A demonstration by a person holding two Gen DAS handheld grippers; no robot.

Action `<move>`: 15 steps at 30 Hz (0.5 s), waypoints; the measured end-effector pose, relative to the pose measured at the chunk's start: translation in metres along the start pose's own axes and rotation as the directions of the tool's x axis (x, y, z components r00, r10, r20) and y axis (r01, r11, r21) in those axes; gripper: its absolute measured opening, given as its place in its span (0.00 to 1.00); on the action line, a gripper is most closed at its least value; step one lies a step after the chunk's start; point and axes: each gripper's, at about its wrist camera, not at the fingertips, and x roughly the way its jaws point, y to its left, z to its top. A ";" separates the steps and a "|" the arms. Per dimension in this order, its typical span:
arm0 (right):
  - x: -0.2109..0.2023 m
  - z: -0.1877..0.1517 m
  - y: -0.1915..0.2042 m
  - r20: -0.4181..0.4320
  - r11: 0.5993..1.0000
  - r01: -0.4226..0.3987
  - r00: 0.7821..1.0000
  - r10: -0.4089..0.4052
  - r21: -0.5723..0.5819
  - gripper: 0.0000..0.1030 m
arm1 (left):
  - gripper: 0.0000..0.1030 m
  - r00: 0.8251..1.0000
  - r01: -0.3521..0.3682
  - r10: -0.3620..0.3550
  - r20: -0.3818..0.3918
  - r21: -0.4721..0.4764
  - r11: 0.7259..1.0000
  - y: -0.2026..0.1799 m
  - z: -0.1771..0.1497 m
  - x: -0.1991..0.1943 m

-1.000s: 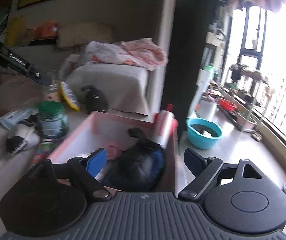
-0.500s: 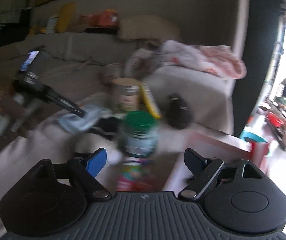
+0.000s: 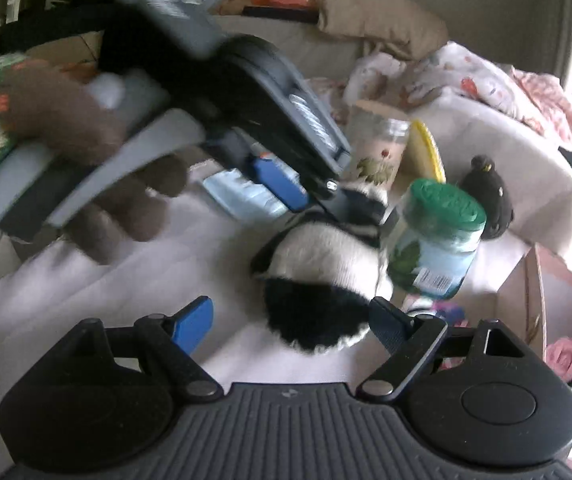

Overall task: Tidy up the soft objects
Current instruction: 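Close the left tool on the black-and-white knit glove and lift it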

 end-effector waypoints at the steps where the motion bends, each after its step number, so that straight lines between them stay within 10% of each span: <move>1: 0.000 -0.003 0.000 -0.004 1.000 0.000 1.000 0.000 0.004 0.83 | 0.51 1.000 -0.015 0.015 0.005 0.013 1.000 -0.004 0.000 0.001; 10: -0.010 -0.036 0.005 -0.034 0.994 -0.100 0.994 0.102 0.050 0.83 | 0.57 1.000 0.004 -0.005 -0.006 -0.156 0.988 0.007 0.007 0.010; 15: -0.010 -0.038 0.002 -0.039 0.991 -0.107 0.993 0.111 0.082 0.83 | 0.58 0.999 -0.025 0.027 0.017 -0.082 0.996 -0.003 0.003 0.013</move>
